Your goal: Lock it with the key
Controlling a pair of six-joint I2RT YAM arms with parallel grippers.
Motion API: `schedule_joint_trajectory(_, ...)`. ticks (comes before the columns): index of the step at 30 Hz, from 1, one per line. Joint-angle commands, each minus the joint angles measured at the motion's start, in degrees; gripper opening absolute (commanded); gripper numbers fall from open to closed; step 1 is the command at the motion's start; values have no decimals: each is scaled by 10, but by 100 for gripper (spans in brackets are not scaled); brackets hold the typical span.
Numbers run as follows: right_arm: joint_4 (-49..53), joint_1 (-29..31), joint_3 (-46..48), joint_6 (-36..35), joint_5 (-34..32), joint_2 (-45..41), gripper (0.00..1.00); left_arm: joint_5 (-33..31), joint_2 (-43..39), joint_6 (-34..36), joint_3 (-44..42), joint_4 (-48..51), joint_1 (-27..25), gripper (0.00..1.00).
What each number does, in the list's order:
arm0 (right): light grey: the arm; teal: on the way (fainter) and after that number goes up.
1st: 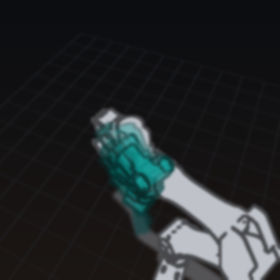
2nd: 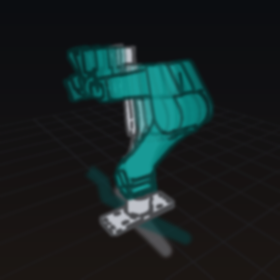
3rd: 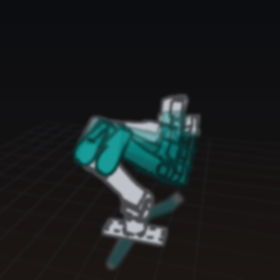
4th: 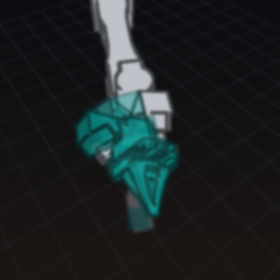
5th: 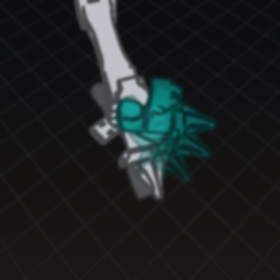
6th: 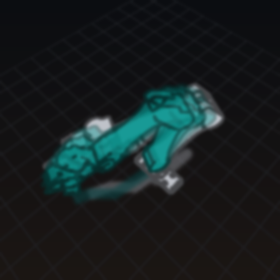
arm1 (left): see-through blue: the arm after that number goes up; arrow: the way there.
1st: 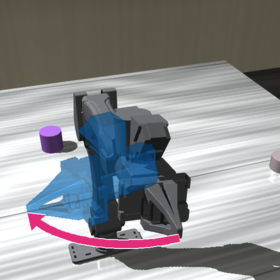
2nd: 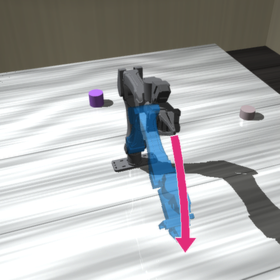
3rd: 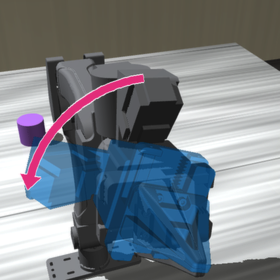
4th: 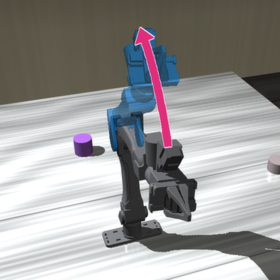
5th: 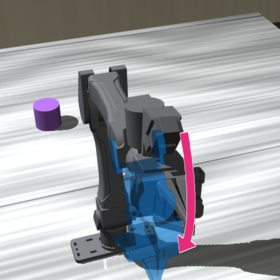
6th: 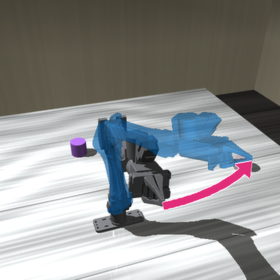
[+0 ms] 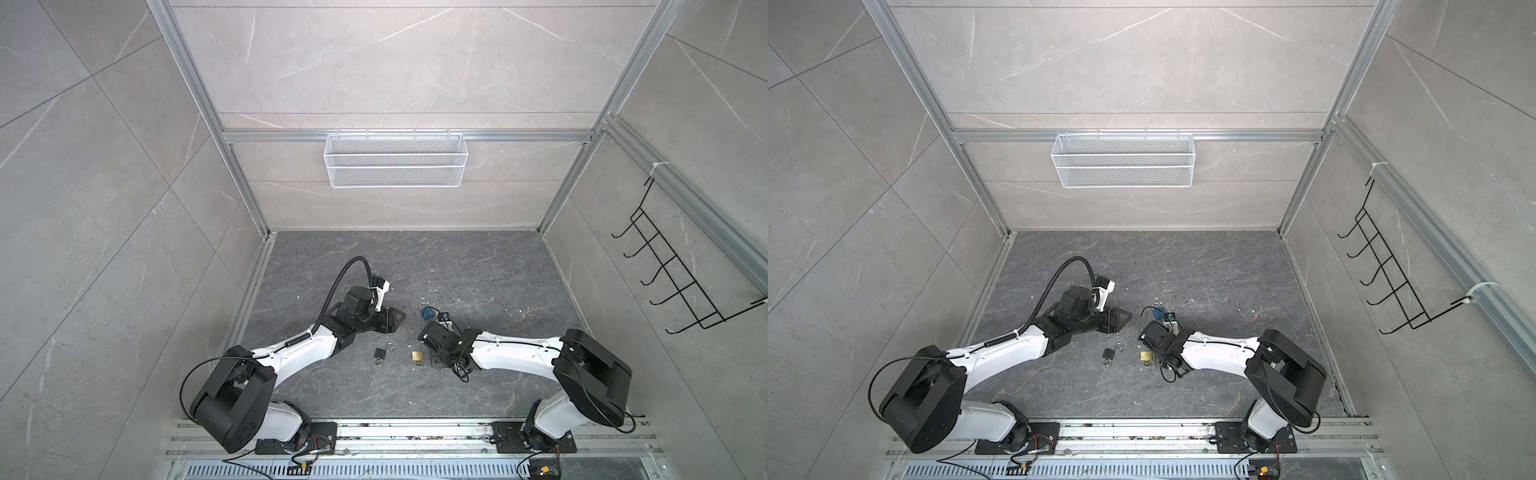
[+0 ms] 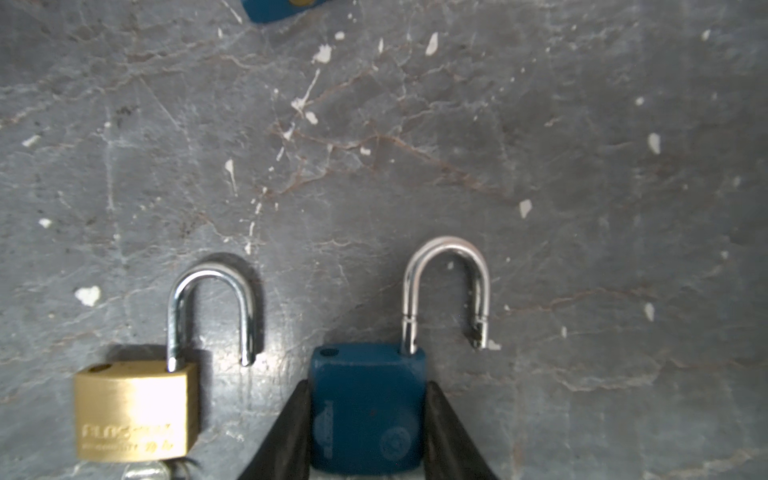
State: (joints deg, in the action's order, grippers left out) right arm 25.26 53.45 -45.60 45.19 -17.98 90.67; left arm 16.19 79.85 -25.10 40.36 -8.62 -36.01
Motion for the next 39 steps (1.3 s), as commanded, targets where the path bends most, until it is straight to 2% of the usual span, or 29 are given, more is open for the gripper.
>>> schedule_joint_trajectory(1, 13, 1, -10, -47, -19, -37, 25, 29, 4, -6, 9, -23, -1, 61)
schedule_joint_trajectory(5, -28, 1, 9, -107, 2, -87, 24, 53, 12, -14, 14, -30, 0, 60)
schedule_joint_trajectory(7, -50, 2, 20, -135, 16, -112, 19, 72, 14, -22, 17, -35, -1, 59)
schedule_joint_trajectory(11, -93, 2, 37, -185, 46, -143, 20, 114, 14, -43, 19, -51, -3, 60)
schedule_joint_trajectory(16, -132, 6, 46, -224, 68, -171, 21, 160, 9, -65, 24, -71, -12, 66)
schedule_joint_trajectory(33, -153, 38, 15, -248, 83, -186, 22, 158, 37, -78, 38, -60, -45, 66)
schedule_joint_trajectory(39, -151, 47, 4, -249, 79, -186, 22, 164, 53, -84, 48, -69, -53, 62)
